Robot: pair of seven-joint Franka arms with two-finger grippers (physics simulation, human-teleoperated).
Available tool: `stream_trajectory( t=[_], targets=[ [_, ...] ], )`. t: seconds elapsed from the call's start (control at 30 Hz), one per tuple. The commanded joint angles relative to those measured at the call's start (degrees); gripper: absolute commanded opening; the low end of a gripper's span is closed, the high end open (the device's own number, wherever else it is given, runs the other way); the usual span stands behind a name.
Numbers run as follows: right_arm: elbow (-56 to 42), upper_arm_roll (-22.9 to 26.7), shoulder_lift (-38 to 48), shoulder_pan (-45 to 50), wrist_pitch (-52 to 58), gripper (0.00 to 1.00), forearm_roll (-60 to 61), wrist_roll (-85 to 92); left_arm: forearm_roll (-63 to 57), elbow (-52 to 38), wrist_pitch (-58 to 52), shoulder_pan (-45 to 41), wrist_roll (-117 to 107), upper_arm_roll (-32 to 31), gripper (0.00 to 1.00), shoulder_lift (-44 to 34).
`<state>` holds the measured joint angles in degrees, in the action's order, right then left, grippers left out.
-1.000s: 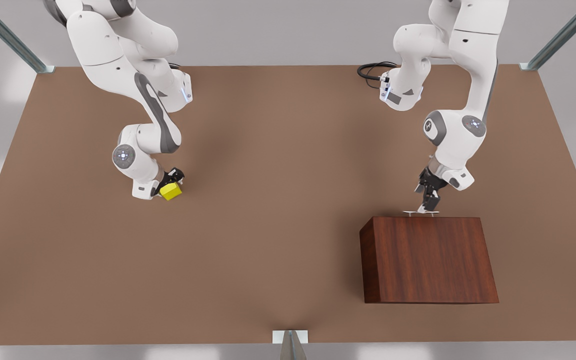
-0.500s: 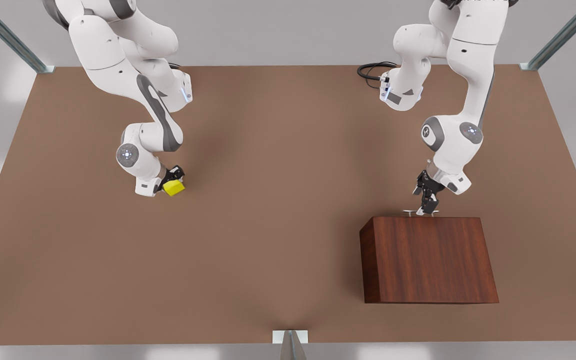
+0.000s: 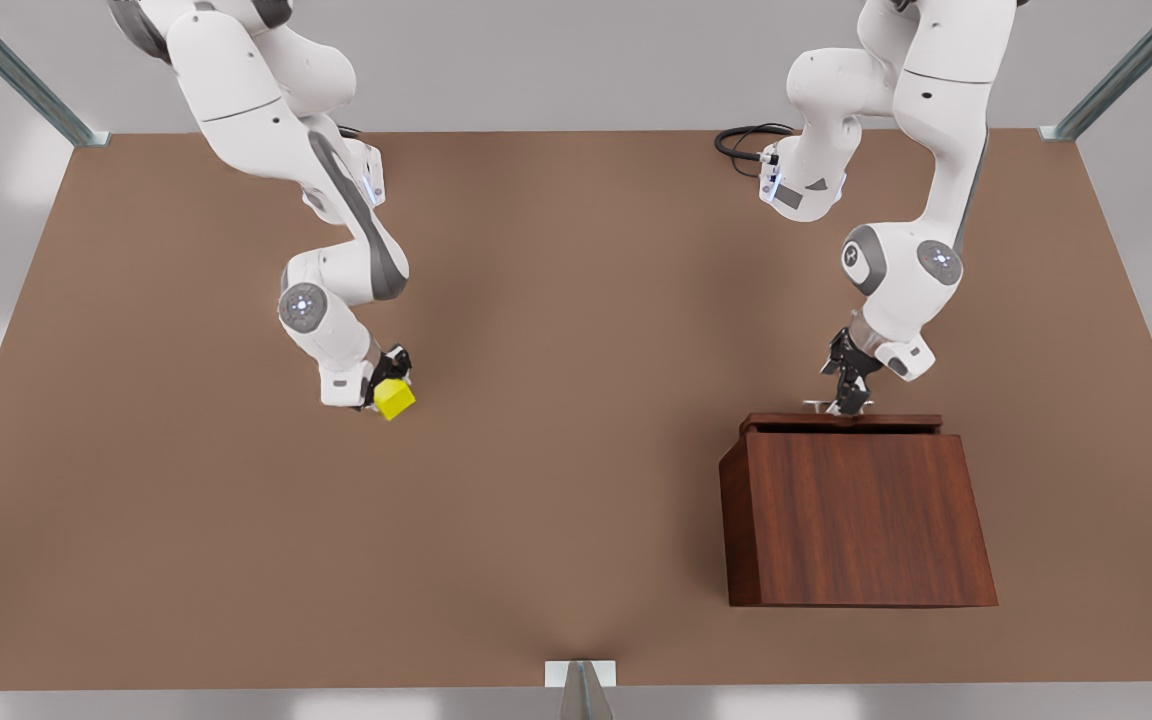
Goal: Open the drawer with left arm, place the square in the middle with right arm, and place the square in the drawer with left arm
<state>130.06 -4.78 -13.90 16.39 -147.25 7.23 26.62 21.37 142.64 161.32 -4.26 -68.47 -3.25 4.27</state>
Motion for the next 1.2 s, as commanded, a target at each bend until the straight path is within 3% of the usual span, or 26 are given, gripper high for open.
stream_trajectory(
  t=[0.0,0.07,0.2,0.33,0.37,0.4,0.5,0.53,0.57,0.77,0.8,0.87,0.93,0.97,1.03,1.07,1.1,1.17],
  targets=[
    [-1.30,-0.14,-0.34,0.57,1.35,0.53,-0.63,-2.79,-0.01,0.10,-0.04,0.04,0.00,0.00,1.00,-0.14],
    [-6.66,-3.57,-2.53,3.47,3.98,0.53,-0.90,-11.14,0.08,0.18,-0.13,0.04,0.00,0.00,1.00,-0.41],
    [-26.25,-3.57,-15.01,13.48,8.56,0.53,-0.72,-21.51,0.08,2.38,-0.13,0.04,0.00,0.09,1.00,-2.43],
    [-47.79,-2.69,-28.72,23.41,13.83,0.54,-2.48,-23.19,0.08,4.40,-1.18,0.04,-0.09,0.18,1.00,-5.24],
    [-51.92,0.91,-31.89,28.42,13.92,0.54,-2.22,-24.68,0.08,4.40,-2.41,0.04,-0.18,0.26,1.00,-6.12],
    [-56.67,0.92,-36.37,30.45,13.92,0.54,-2.48,-25.12,0.08,4.40,-2.76,0.04,-0.18,0.26,1.00,-6.38],
    [-63.00,1.00,-41.91,32.30,13.74,0.54,-2.66,-26.44,0.08,5.28,-2.68,0.04,-0.09,0.44,1.00,-6.47],
    [-63.09,1.09,-41.91,32.56,14.01,0.70,-2.74,-26.35,0.08,5.63,-2.68,0.04,-0.09,0.44,1.00,-6.47],
    [-62.65,1.18,-41.38,32.56,14.01,1.00,-3.71,-26.18,0.08,5.90,-2.68,0.04,-0.09,0.44,1.00,-6.56],
    [-62.21,3.55,-39.45,34.14,15.59,1.00,-6.08,-25.48,0.08,9.41,-3.47,0.04,-0.09,0.53,1.00,-11.04],
    [-60.46,3.46,-37.08,34.14,15.50,1.00,-5.91,-23.54,0.08,9.76,-3.47,0.04,-0.09,0.70,1.00,-11.30],
    [-49.21,3.11,-24.52,33.53,14.45,1.00,-6.08,-23.72,0.08,10.56,-3.47,0.04,-0.09,0.70,1.00,-12.01],
    [-36.21,3.20,-9.42,25.64,18.12,1.00,-6.00,-23.72,0.08,11.43,-3.73,0.04,-0.09,0.79,1.00,-13.24],
    [-35.32,3.20,-6.23,21.59,22.34,1.00,-6.08,-23.63,0.08,11.87,-4.26,0.04,-0.09,0.79,1.00,-13.77],
    [-36.02,3.20,3.43,2.17,34.92,1.00,-6.08,-21.52,0.08,12.22,-4.35,0.04,-0.09,0.79,1.00,-14.29],
    [-35.84,3.29,5.72,-4.43,36.24,1.00,-6.17,-21.52,0.08,12.22,-4.35,0.04,-0.09,0.79,1.00,-14.38],
    [-36.46,3.90,7.13,-11.99,44.58,1.00,-8.54,-20.99,0.08,12.22,-4.87,0.04,-0.09,0.79,1.00,-14.65],
    [-39.62,5.49,7.13,-14.81,50.39,1.00,-8.63,-19.23,0.08,12.22,-5.05,0.04,-0.09,0.88,1.00,-14.73]
  ],
)
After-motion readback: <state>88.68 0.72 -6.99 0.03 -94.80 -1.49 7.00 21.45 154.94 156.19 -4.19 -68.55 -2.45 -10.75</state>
